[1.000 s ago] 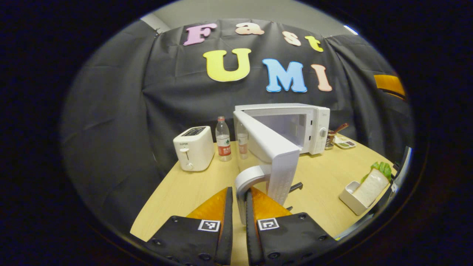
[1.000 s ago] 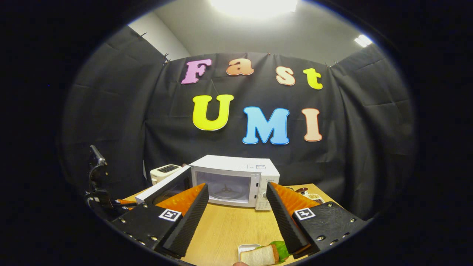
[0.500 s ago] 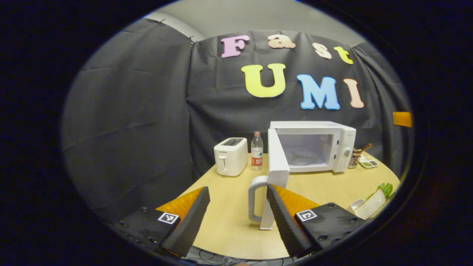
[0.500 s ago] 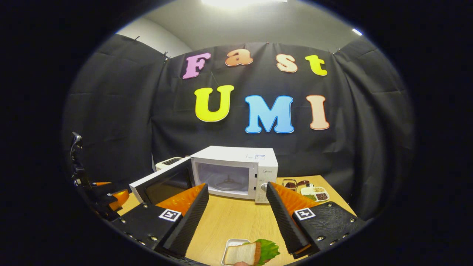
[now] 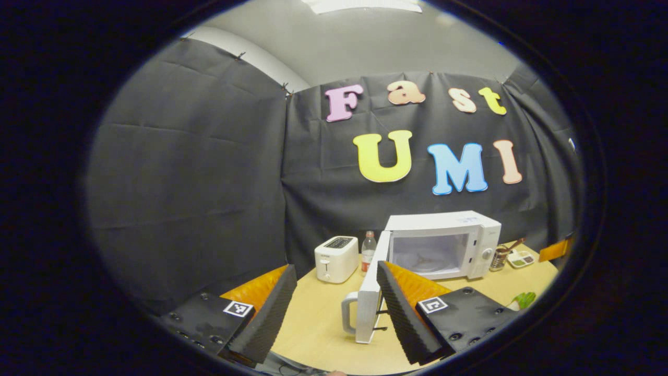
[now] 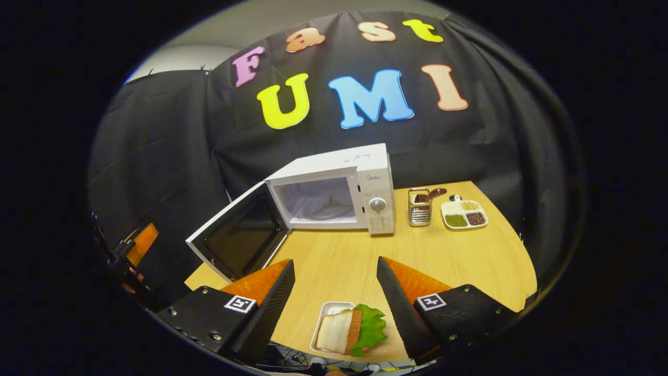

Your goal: Open the microwave oven with the left hand, put the food in, and close the microwave oven.

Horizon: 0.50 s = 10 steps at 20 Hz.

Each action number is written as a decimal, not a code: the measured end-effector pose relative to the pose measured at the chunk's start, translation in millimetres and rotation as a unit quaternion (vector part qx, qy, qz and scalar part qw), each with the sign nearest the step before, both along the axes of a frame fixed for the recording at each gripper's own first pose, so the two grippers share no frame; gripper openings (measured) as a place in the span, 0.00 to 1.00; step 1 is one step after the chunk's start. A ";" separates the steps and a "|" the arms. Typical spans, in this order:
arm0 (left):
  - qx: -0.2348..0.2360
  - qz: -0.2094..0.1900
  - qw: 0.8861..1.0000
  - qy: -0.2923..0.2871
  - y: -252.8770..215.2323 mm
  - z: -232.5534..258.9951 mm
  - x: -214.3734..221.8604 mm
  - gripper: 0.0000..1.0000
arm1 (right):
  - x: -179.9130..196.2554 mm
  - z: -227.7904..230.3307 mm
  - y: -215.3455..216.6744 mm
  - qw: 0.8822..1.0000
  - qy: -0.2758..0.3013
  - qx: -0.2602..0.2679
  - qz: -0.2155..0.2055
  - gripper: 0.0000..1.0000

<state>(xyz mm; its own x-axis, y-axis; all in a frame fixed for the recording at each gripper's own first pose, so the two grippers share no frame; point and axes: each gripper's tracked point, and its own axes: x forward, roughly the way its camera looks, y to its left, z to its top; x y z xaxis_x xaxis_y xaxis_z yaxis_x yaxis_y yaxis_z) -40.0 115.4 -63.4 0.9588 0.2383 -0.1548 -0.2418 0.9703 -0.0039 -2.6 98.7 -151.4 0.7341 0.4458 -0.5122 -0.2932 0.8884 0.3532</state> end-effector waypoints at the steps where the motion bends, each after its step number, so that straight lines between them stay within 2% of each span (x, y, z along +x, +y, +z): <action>1: 0.003 -0.001 1.000 -0.006 -4.0 7.7 -0.6 0.99 | -1.9 -9.8 -1.9 1.000 0.015 -0.002 0.005 0.96; 6: 0.012 0.006 1.000 -0.025 -10.5 27.0 -3.8 0.99 | -14.8 -55.0 -11.2 0.997 0.066 -0.023 0.030 0.98; 10: 0.015 0.014 1.000 -0.021 -13.6 27.0 -8.3 1.00 | -17.5 -80.2 -17.2 0.995 0.097 -0.019 0.029 0.98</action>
<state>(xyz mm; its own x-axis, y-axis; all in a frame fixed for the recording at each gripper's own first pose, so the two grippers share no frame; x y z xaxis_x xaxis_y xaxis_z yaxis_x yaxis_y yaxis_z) -48.4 101.8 -36.4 0.9571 0.2691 -0.1074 -0.2692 0.9630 0.0139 -20.1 81.4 -231.7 0.5925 0.4624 -0.6596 -0.2741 0.8857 0.3747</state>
